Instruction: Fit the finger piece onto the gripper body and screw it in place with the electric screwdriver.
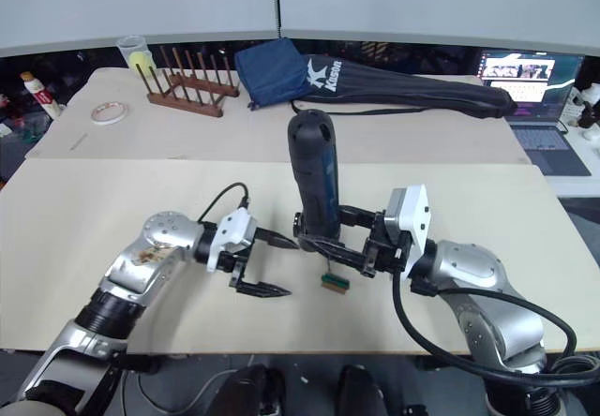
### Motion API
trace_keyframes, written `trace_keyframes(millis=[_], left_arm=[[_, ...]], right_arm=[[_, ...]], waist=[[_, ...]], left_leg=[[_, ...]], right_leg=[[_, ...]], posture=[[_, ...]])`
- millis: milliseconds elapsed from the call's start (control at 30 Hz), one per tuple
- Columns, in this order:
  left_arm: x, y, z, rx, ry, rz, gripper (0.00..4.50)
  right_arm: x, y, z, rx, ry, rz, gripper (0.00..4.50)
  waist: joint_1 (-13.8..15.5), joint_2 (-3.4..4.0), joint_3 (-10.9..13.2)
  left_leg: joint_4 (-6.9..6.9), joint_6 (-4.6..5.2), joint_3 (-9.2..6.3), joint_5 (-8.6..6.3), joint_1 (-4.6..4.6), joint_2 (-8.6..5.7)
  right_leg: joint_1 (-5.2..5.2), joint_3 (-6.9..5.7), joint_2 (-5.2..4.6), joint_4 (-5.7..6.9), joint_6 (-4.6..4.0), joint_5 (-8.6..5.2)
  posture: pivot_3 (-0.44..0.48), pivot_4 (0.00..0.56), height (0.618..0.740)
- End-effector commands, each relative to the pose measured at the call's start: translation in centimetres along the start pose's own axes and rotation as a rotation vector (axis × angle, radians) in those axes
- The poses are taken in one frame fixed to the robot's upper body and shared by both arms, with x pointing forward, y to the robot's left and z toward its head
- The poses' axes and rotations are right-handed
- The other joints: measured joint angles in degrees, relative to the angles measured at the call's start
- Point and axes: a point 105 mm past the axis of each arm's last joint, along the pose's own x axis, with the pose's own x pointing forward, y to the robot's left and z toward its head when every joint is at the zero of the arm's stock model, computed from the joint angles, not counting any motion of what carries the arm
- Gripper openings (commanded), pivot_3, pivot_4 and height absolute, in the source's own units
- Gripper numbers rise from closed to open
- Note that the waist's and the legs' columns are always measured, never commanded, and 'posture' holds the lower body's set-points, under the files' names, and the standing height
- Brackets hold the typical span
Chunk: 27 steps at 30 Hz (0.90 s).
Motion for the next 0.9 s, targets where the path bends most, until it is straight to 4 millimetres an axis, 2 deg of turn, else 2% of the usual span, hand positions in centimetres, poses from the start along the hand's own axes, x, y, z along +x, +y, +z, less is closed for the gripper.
trace_keyframes(millis=[33,133,233,467,567,733,900], left_arm=[[-1.3,0.1,0.9,-0.002,-0.025,0.047,4.5],[-2.2,0.4,0.3,-0.055,-0.027,0.118,4.5],[-2.0,1.3,-0.3,-0.119,-0.04,0.204,4.5],[1.1,3.6,-1.6,-0.171,-0.034,0.373,4.5],[1.8,3.9,-1.4,-0.174,-0.051,0.384,4.5],[3.3,5.1,-2.5,-0.182,-0.035,0.448,4.5],[4.8,5.6,-1.9,-0.173,-0.101,0.421,4.5]], right_arm=[[0.0,0.2,2.9,-0.066,-0.067,0.015,1.91],[0.3,0.0,3.8,-0.07,-0.077,0.015,1.91],[0.5,-0.2,4.6,-0.068,-0.087,0.012,1.91],[1.0,-0.4,5.1,-0.064,-0.082,0.01,1.91],[0.9,-0.4,5.0,-0.063,-0.077,0.007,1.91],[0.3,-0.6,4.6,-0.061,-0.061,-0.006,1.91],[-0.2,-0.5,4.2,-0.057,-0.049,-0.017,1.91]], waist=[[0.07,0.0,0.0],[0.09,0.0,0.0],[0.15,0.0,0.0],[0.17,0.0,0.0],[0.12,-0.01,0.0],[0.19,-0.01,0.0],[0.34,-0.02,0.0]], left_leg=[[0.0,0.0,0.0,0.0,0.0,0.0],[0.0,0.0,0.0,0.0,0.0,0.0],[0.0,0.0,-0.01,0.0,0.0,0.0],[0.0,0.0,-0.01,0.0,0.01,-0.1],[0.0,0.0,0.0,0.0,0.02,-0.1],[0.0,0.01,-0.01,0.0,0.04,-0.11],[0.02,0.04,-0.01,-0.02,0.04,-0.11]], right_leg=[[0.0,0.0,0.0,0.01,0.0,0.0],[0.01,0.0,0.0,0.0,0.0,0.0],[0.01,0.0,0.0,0.0,0.0,0.0],[0.07,-0.02,0.0,-0.02,0.01,0.01],[0.06,-0.02,0.0,-0.02,0.01,0.01],[0.09,-0.01,0.0,-0.02,0.01,0.01],[0.13,-0.03,-0.01,-0.05,0.02,0.02]], posture=[[0.0,0.15,0.74],[0.0,0.15,0.74],[0.0,0.15,0.74],[0.0,0.15,0.74],[0.0,0.15,0.74],[0.0,0.15,0.74],[0.0,0.15,0.74]])
